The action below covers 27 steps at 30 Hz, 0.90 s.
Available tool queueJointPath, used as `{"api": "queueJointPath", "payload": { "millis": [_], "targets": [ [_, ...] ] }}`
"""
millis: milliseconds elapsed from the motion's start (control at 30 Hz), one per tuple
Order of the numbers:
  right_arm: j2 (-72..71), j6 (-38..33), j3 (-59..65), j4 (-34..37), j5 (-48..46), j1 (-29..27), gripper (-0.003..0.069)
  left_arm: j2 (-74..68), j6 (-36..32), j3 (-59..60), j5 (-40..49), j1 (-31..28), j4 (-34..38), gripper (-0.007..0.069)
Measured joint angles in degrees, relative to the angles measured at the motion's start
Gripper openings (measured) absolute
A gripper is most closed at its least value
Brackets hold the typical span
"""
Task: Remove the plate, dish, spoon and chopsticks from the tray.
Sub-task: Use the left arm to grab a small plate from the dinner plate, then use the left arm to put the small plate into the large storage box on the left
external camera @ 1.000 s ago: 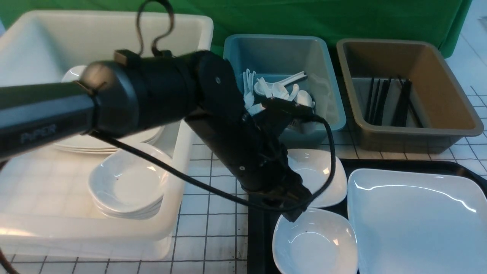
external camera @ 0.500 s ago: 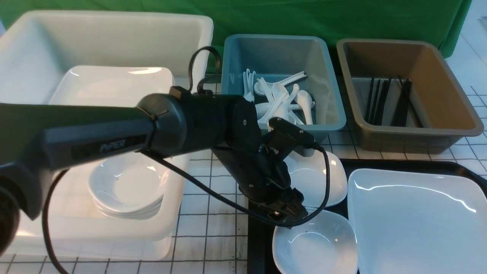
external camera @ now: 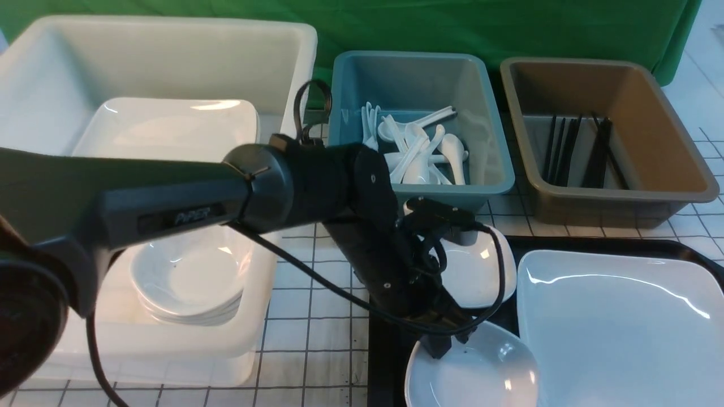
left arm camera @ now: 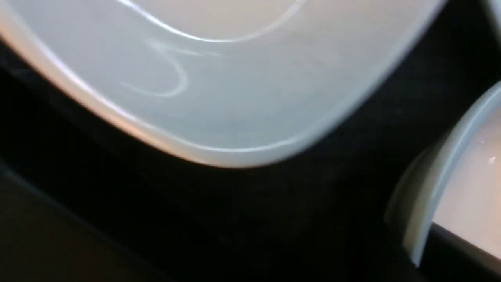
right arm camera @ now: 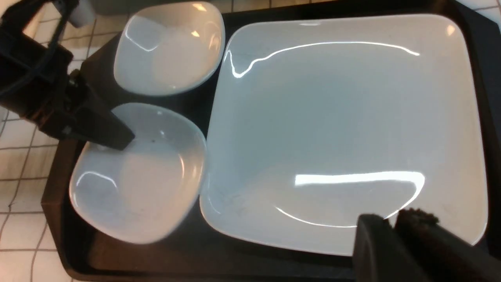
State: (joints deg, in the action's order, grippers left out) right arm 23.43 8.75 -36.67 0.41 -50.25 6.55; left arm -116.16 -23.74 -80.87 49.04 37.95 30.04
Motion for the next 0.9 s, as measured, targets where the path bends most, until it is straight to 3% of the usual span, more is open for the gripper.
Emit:
{"api": "queueJointPath", "payload": {
  "millis": [233, 400, 533, 567, 633, 667, 800, 900],
  "targets": [
    [0.0, 0.0, 0.0, 0.0, -2.7, 0.0, 0.0128, 12.27, 0.18, -6.17, 3.56, -0.2, -4.33, 0.0013],
    [0.0, 0.0, 0.0, 0.0, -4.9, 0.0, 0.0134, 24.03, 1.3, -9.06, 9.56, -4.39, -9.85, 0.0011],
    [0.0, 0.0, 0.0, 0.0, -5.31, 0.0, 0.014, 34.87, 5.03, -9.06, 17.0, -15.11, -18.32, 0.0011],
    [0.0, 0.0, 0.0, 0.0, -5.31, 0.0, 0.014, 35.28, 5.37, -9.06, 17.15, -16.52, -18.57, 0.0011],
    [0.0, 0.0, 0.0, 0.0, -5.31, 0.0, 0.0146, 39.51, 10.37, -7.56, 16.51, -25.87, -19.69, 0.001],
    [0.0, 0.0, 0.0, 0.0, -5.31, 0.0, 0.0146, 39.78, 10.74, -7.31, 16.31, -26.66, -19.69, 0.001],
    [0.0, 0.0, 0.0, 0.0, -4.8, 0.0, 0.0157, 42.84, 14.17, 2.56, 11.63, -43.32, -13.92, 0.001],
    [0.0, 0.0, 0.0, 0.0, -4.17, 0.0, 0.0162, 41.83, 14.41, 9.67, 7.59, -48.17, -8.55, 0.001]
  ]
}}
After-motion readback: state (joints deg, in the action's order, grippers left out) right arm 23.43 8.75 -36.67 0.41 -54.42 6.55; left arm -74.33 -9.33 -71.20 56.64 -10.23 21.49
